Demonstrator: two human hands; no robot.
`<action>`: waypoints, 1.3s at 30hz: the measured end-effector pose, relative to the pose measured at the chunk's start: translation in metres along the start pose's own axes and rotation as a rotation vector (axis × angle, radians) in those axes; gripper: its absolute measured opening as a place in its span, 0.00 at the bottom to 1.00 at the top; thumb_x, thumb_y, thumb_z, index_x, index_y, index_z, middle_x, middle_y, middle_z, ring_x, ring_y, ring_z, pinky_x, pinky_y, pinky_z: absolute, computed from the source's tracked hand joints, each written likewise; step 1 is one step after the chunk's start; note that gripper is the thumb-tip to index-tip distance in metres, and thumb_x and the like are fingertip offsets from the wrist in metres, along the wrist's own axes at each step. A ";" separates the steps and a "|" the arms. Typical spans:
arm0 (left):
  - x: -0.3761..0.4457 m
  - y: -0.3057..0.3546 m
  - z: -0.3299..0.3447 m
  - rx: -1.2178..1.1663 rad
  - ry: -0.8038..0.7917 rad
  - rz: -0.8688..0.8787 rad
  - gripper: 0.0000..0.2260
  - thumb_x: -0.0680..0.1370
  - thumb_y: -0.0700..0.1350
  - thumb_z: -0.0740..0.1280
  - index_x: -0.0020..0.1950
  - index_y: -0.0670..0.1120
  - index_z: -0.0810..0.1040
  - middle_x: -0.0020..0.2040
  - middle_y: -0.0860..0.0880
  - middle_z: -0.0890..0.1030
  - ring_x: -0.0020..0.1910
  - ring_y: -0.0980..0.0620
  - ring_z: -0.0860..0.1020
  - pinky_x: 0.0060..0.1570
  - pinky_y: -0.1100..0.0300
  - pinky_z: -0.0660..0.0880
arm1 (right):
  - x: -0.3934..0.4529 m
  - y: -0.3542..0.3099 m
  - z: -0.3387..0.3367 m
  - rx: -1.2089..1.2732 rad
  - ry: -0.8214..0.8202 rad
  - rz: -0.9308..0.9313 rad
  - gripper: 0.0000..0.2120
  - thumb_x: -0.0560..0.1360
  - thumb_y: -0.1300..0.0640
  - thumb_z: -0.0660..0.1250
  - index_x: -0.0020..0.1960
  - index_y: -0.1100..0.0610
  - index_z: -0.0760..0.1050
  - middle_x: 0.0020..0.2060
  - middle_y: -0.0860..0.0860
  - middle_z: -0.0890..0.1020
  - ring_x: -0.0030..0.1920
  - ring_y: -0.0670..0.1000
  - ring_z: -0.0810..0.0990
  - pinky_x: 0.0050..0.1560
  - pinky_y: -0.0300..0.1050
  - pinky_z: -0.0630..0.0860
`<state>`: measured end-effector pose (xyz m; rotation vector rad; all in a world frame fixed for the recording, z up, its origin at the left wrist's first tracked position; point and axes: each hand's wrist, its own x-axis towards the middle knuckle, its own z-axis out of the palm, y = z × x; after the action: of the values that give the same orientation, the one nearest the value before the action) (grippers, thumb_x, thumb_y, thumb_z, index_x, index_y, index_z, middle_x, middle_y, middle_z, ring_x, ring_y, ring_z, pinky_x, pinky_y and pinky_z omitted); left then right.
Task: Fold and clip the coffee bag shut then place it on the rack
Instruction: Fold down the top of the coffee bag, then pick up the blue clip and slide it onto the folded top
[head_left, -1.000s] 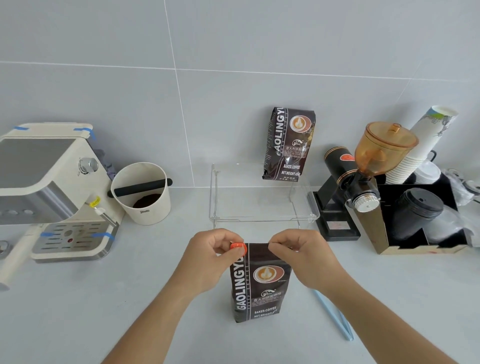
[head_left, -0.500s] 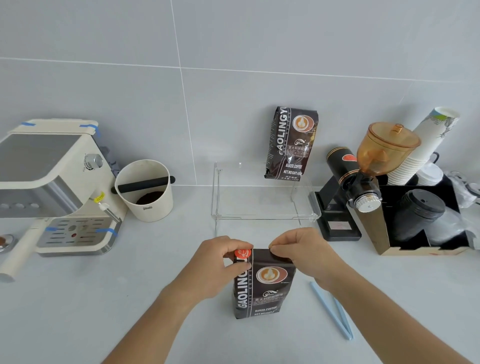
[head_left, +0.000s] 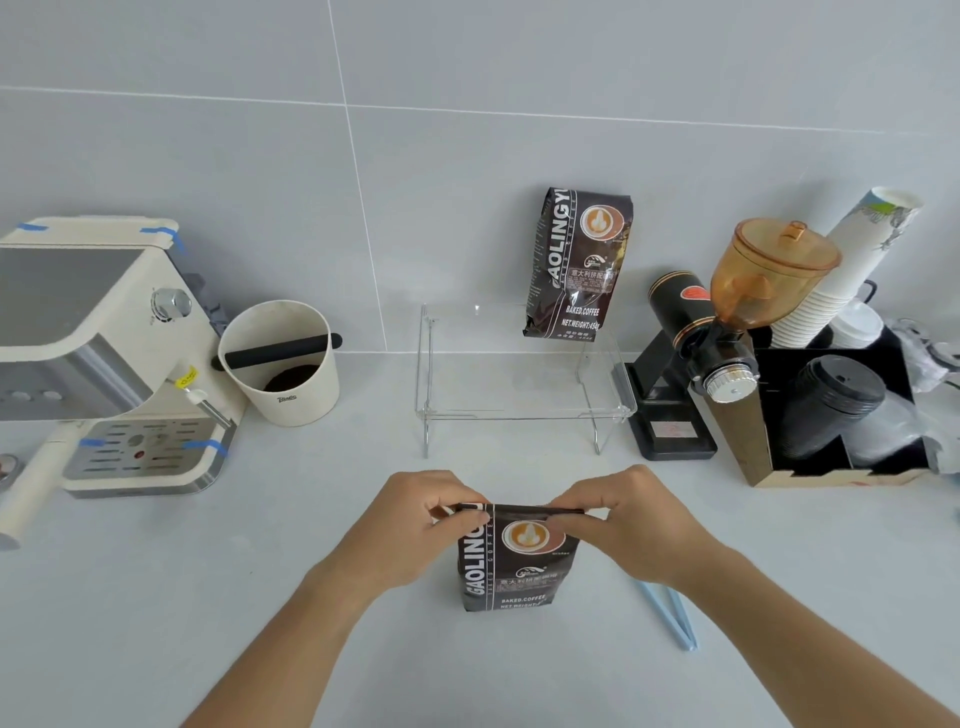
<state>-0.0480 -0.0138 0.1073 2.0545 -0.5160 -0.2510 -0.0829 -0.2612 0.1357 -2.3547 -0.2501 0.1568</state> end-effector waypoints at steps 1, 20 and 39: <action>0.000 -0.001 0.000 -0.006 -0.001 0.002 0.05 0.74 0.42 0.71 0.46 0.50 0.86 0.43 0.55 0.83 0.42 0.54 0.82 0.43 0.63 0.77 | -0.002 0.002 -0.001 -0.002 -0.019 -0.025 0.05 0.74 0.56 0.72 0.48 0.49 0.86 0.42 0.40 0.87 0.40 0.47 0.85 0.42 0.46 0.79; -0.009 -0.012 0.020 -0.105 0.150 0.016 0.06 0.74 0.46 0.66 0.47 0.57 0.80 0.47 0.57 0.83 0.46 0.56 0.81 0.48 0.72 0.74 | -0.047 0.069 0.005 0.276 0.332 0.466 0.07 0.74 0.59 0.72 0.43 0.47 0.83 0.40 0.40 0.86 0.40 0.37 0.83 0.40 0.25 0.74; -0.024 -0.008 0.033 -0.145 0.259 -0.061 0.09 0.75 0.43 0.68 0.46 0.58 0.80 0.43 0.66 0.83 0.42 0.65 0.81 0.44 0.77 0.72 | -0.101 0.162 0.051 0.029 0.211 0.981 0.07 0.71 0.60 0.67 0.37 0.54 0.83 0.30 0.49 0.82 0.32 0.51 0.78 0.30 0.41 0.71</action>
<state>-0.0801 -0.0249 0.0826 1.9268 -0.2683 -0.0547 -0.1689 -0.3631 -0.0104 -2.2401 1.0126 0.3630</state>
